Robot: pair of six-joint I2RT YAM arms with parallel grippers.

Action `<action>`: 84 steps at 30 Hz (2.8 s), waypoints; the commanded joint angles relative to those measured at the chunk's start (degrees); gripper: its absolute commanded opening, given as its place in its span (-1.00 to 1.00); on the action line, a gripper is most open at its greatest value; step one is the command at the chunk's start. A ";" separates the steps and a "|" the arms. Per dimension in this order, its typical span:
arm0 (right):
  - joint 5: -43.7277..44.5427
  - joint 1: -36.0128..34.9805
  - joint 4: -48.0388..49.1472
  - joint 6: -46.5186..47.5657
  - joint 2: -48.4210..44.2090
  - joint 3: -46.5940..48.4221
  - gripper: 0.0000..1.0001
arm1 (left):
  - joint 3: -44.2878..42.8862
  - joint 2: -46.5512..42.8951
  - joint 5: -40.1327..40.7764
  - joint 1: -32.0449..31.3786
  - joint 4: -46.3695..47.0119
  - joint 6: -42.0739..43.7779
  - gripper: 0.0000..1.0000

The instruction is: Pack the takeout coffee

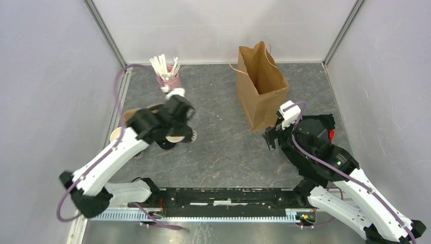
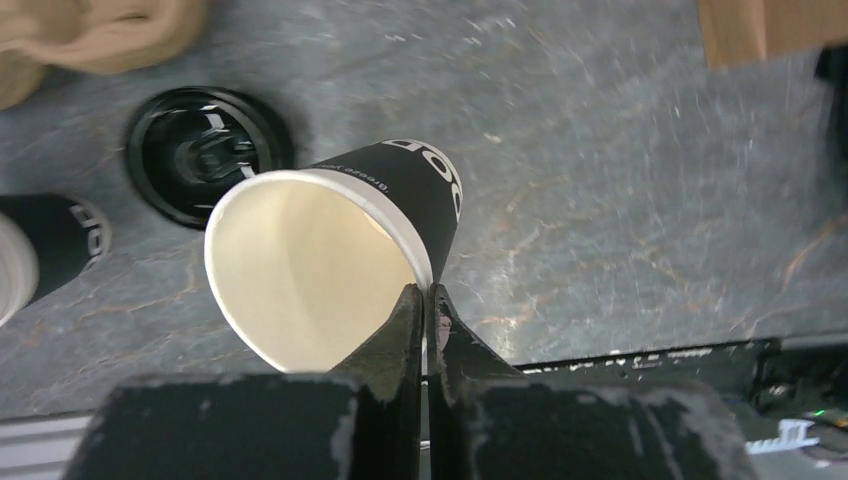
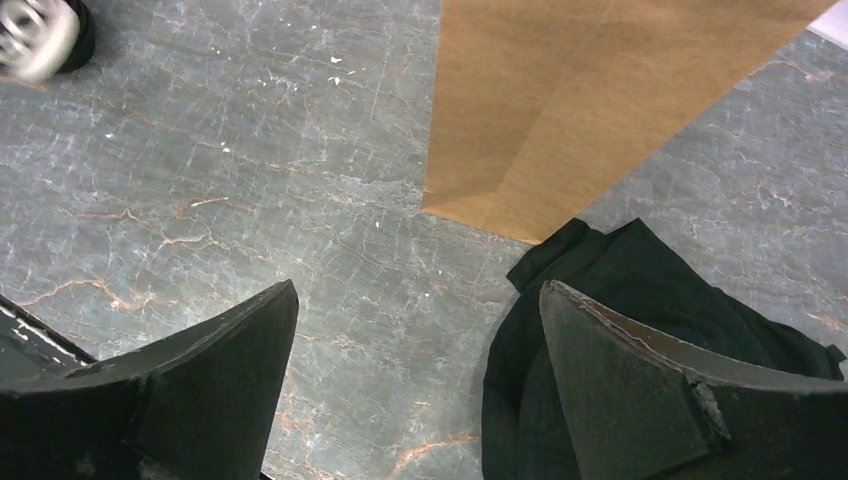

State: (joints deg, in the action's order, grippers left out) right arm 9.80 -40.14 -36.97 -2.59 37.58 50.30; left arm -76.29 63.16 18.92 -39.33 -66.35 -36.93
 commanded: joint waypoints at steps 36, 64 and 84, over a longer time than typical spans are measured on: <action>8.34 -0.30 -9.58 -9.12 -10.77 5.53 0.96 | -17.14 41.97 7.53 -36.78 2.54 -6.35 -0.73; 7.97 -0.27 -9.71 -5.37 -9.68 5.12 0.96 | -2.92 3.67 3.77 -3.39 -2.72 -6.97 0.99; 6.98 -0.27 -8.29 -6.97 -10.15 4.80 0.96 | 9.13 15.66 -18.61 28.45 14.22 5.22 0.33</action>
State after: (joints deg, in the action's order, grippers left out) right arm 15.55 -40.14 -46.83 -9.34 28.05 53.47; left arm -67.75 76.55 5.54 -11.31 -59.31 -30.79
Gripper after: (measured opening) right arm 0.982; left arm 0.705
